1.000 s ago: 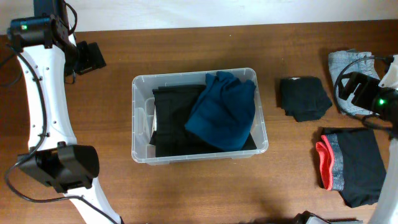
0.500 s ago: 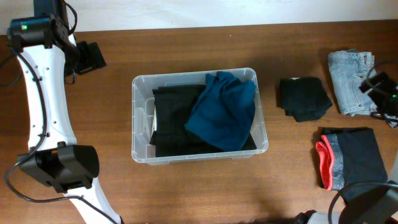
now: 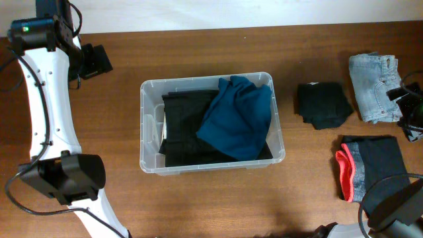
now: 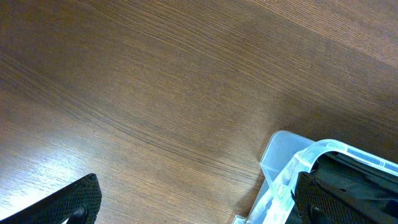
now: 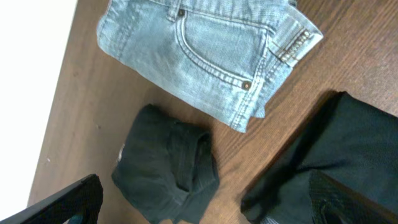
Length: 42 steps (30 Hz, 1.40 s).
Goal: Pack container
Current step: 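Move the right gripper over the black leggings at the right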
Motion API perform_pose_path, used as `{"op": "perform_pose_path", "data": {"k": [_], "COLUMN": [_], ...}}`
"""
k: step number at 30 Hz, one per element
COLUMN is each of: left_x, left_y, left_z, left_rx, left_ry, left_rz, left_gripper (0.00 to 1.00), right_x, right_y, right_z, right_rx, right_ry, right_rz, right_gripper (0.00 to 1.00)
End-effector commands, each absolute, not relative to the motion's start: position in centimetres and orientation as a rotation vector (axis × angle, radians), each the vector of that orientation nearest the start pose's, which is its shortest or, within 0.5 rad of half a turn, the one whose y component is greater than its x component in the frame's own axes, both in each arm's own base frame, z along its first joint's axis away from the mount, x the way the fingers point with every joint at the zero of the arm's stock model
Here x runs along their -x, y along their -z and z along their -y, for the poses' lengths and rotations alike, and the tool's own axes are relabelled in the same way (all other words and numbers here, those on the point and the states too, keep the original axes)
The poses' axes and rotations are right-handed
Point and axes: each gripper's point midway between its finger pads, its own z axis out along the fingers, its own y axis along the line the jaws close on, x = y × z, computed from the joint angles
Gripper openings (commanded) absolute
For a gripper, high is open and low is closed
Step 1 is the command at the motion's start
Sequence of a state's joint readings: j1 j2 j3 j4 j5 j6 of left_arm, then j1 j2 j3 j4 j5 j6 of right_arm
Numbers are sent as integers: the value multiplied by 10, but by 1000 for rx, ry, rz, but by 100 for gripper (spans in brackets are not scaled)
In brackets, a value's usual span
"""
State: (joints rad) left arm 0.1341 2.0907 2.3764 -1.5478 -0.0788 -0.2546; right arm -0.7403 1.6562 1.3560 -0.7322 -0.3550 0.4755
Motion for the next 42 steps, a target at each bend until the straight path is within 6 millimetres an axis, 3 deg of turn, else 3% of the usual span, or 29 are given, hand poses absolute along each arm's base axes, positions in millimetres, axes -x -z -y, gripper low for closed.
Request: {"op": "perform_pose_path", "data": {"k": [1,6,11,21,29,42], "left_x": [-436,-436,-436,-436,-436,-436], "left_y": [-237,-237,-237,-237,-237,-237], "left_z": [-74,-74,-74,-74,-74,-74], "left_rx": [583,583,583,583,583,583], "left_ry": [-69,-69,-69,-69,-69,-69], "left_rz": [-2765,-2765,-2765,-2765,-2765,-2765], "left_gripper": [99,99,99,99,99,99], "right_x": [-351,-356,-372,-380,-376,-390], "right_y": [-165,-153,-159,-147,-120,-110], "right_z": [234,214,182,156,159,163], "right_rx": [-1347,-1300,-1218,-1295,-1479,-1415], "right_ry": [-392,-505,-739,-797,-760,-743], "right_rz": [-2143,-2213,-2215,-2254,-2254,-2255], "right_gripper": [98,98,98,98,98,98]}}
